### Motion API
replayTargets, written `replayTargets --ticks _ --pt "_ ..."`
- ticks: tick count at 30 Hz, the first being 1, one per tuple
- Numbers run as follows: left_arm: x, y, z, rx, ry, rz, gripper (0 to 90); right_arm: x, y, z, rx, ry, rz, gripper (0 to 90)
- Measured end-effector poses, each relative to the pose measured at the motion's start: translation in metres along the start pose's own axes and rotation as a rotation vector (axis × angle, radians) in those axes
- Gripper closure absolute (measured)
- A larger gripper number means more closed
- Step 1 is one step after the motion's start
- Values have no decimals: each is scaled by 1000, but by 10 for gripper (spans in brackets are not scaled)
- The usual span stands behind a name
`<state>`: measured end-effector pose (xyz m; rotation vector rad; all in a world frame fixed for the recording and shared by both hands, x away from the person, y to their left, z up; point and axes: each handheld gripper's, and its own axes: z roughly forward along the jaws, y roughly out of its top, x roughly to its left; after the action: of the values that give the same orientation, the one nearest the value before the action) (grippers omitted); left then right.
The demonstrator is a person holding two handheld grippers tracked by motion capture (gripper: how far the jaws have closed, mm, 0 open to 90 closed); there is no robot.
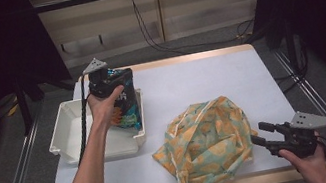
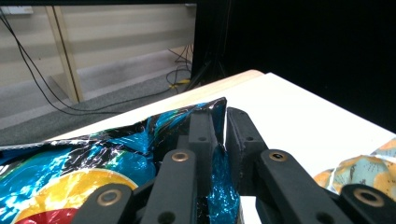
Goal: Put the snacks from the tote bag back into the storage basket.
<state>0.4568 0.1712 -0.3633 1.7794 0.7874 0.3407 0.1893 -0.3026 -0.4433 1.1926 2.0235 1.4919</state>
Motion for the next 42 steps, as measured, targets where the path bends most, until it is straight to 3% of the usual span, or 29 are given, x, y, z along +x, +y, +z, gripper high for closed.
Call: replayTargets --ticks 18,27,32,33,35,37,40,42 --pt "5 -9 -2 33 -1 -11 629 0 -1 0 -3 -1 10 382" --pt "6 -5 -10 9 14 -33 367 0 0 0 -1 3 8 380" --pt "7 -2 -16 6 23 -28 316 0 -1 1 2 6 4 380" --pt "8 -2 -18 10 17 -24 323 0 0 1 2 7 5 380" --pt "9 -2 -22 4 -16 -21 419 1 0 1 2 6 4 380" --pt "8 -2 -26 10 -30 22 524 1 0 1 1 5 4 378" --pt "5 -2 -34 18 -28 39 574 1 -1 1 1 4 3 377" --pt "4 -3 -41 -21 -29 50 600 1 -1 1 1 3 4 377"
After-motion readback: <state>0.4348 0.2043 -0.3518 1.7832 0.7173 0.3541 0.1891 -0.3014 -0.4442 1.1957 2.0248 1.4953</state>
